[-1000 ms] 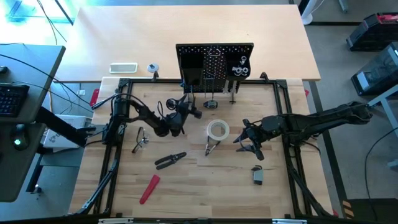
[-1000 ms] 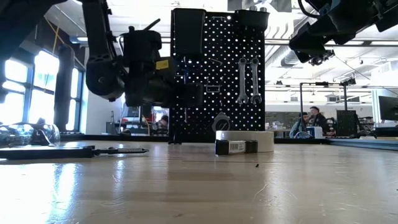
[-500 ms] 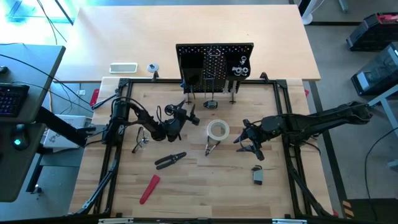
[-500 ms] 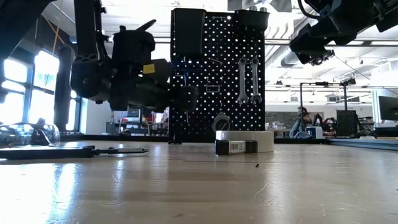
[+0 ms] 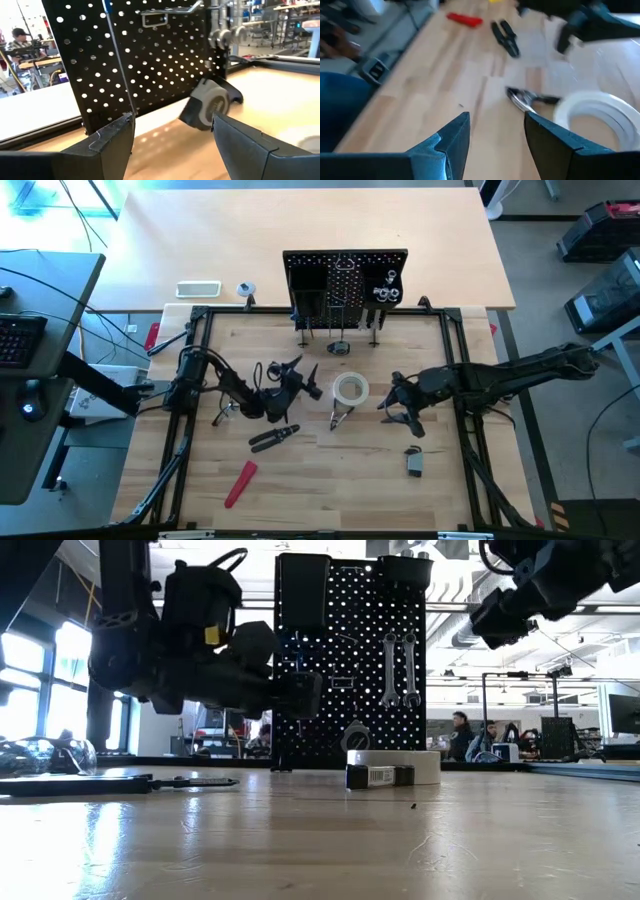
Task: Hang tools onto peg board
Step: Hang the white masking tape on the peg board
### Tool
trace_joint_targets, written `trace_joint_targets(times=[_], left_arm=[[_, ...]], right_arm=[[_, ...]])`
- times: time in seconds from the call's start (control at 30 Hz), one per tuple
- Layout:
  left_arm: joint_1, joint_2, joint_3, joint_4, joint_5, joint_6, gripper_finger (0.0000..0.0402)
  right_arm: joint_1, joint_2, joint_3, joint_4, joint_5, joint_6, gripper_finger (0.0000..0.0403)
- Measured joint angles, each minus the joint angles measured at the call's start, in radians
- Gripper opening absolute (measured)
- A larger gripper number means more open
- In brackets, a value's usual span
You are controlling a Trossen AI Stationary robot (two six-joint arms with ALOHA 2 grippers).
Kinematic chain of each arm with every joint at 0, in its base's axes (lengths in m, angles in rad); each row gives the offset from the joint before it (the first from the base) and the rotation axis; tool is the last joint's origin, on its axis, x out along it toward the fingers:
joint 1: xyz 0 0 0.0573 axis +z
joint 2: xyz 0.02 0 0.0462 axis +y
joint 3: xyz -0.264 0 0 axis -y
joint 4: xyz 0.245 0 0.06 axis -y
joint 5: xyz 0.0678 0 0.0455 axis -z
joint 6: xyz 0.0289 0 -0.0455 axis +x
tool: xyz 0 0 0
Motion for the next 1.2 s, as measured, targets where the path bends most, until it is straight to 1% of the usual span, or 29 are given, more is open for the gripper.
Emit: trace_joint_targets(times=[0.17, 0.33, 0.4, 0.5, 0.6, 0.67, 0.73, 0.8, 0.97, 1.03, 1.1, 1.2], left_arm=[[-0.060, 0.000, 0.000, -0.008, -0.020, 0.000, 0.0255], [-0.125, 0.000, 0.000, -0.012, -0.011, -0.001, 0.0255], [-0.151, 0.000, 0.000, -0.022, -0.006, 0.002, 0.0255], [-0.187, 0.000, 0.000, -0.044, 0.008, 0.017, 0.0255], [-0.219, 0.000, 0.000, -0.074, 0.010, 0.019, 0.0255], [-0.233, 0.000, 0.000, -0.095, 0.011, 0.019, 0.0255], [-0.241, 0.000, 0.000, -0.120, 0.011, 0.019, 0.0255], [-0.245, 0.000, 0.000, -0.140, 0.020, 0.019, 0.0255], [-0.243, 0.000, 0.000, -0.154, 0.080, 0.019, 0.0255], [-0.243, 0.000, 0.000, -0.156, 0.095, 0.018, 0.0255], [-0.243, 0.000, 0.000, -0.156, 0.113, 0.016, 0.0255], [-0.243, 0.000, 0.000, -0.165, 0.139, -0.018, 0.0255]], right_arm=[[0.000, 0.034, 0.000, -0.070, 0.063, -0.020, 0.0183], [0.001, 0.166, 0.000, -0.037, 0.084, -0.094, 0.0183], [0.001, 0.231, 0.000, -0.006, 0.122, -0.141, 0.0183], [0.001, 0.313, 0.000, 0.042, 0.208, -0.212, 0.0183], [0.001, 0.359, 0.000, 0.103, 0.295, -0.277, 0.0183], [-0.006, 0.383, 0.000, 0.139, 0.317, -0.326, 0.0183], [-0.023, 0.407, 0.000, 0.172, 0.314, -0.362, 0.0183], [-0.046, 0.432, 0.000, 0.194, 0.286, -0.374, 0.0183], [-0.108, 0.502, 0.000, 0.245, 0.237, -0.378, 0.0183], [-0.123, 0.528, 0.000, 0.272, 0.232, -0.399, 0.0183], [-0.137, 0.552, 0.000, 0.297, 0.203, -0.426, 0.0183], [-0.154, 0.586, 0.000, 0.321, 0.169, -0.445, 0.0183]])
